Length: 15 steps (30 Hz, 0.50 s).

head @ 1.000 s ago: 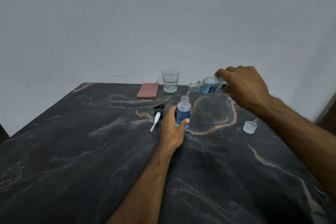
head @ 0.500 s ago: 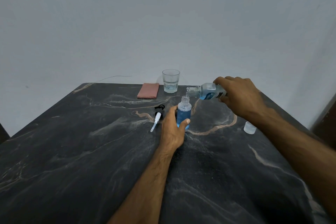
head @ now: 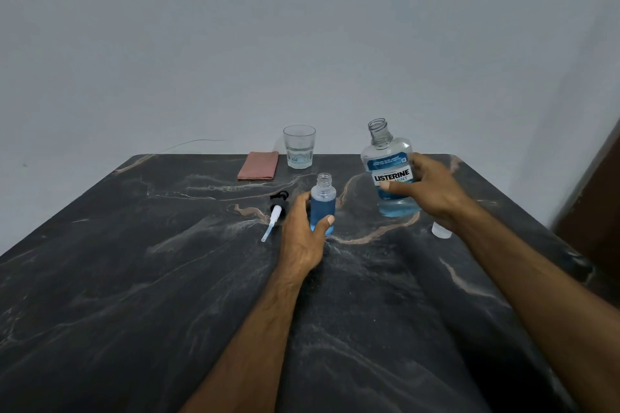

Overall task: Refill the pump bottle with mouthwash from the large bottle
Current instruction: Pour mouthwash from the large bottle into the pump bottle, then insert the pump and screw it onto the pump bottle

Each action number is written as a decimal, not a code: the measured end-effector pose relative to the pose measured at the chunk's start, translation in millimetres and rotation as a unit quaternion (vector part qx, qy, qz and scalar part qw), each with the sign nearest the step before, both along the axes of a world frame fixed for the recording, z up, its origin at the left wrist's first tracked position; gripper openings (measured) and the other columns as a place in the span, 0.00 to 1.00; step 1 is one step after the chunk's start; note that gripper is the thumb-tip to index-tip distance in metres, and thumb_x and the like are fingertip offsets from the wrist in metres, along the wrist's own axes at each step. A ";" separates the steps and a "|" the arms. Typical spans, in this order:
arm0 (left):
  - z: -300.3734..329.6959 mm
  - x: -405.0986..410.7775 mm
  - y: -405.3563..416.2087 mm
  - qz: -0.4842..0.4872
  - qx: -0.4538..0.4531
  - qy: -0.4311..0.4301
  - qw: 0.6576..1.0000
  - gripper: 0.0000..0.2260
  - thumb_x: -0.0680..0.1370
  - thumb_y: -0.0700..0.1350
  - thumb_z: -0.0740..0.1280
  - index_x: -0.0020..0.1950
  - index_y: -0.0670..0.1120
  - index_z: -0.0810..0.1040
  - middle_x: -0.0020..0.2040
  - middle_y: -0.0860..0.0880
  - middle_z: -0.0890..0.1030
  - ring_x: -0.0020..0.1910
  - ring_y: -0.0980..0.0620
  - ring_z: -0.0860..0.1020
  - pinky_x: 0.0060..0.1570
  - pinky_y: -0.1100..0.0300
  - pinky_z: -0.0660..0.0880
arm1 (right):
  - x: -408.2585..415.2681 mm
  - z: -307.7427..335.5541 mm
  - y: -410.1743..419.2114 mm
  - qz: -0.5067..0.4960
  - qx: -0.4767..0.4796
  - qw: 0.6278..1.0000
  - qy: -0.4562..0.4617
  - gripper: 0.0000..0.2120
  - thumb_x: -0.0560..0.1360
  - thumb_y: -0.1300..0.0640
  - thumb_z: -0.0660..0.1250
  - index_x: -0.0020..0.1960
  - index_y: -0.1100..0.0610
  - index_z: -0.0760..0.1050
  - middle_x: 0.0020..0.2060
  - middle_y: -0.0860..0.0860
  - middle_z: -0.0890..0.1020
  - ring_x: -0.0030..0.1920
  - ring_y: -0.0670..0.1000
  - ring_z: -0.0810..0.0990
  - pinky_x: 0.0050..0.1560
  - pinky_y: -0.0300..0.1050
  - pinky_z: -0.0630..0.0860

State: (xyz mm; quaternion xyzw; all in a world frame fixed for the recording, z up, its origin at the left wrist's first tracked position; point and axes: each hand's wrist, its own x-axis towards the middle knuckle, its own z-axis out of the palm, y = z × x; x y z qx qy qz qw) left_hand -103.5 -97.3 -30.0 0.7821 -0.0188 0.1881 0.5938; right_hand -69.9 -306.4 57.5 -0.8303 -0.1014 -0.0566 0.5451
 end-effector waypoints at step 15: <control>-1.7 3.4 0.1 0.010 0.009 0.018 1.000 0.24 0.76 0.41 0.70 0.70 0.47 0.66 0.67 0.49 0.75 0.58 0.58 0.72 0.49 0.72 0.68 | -1.9 -35.6 -5.1 0.047 0.162 0.983 0.071 0.22 0.61 0.57 0.76 0.55 0.53 0.79 0.51 0.52 0.85 0.54 0.54 0.83 0.61 0.55 0.77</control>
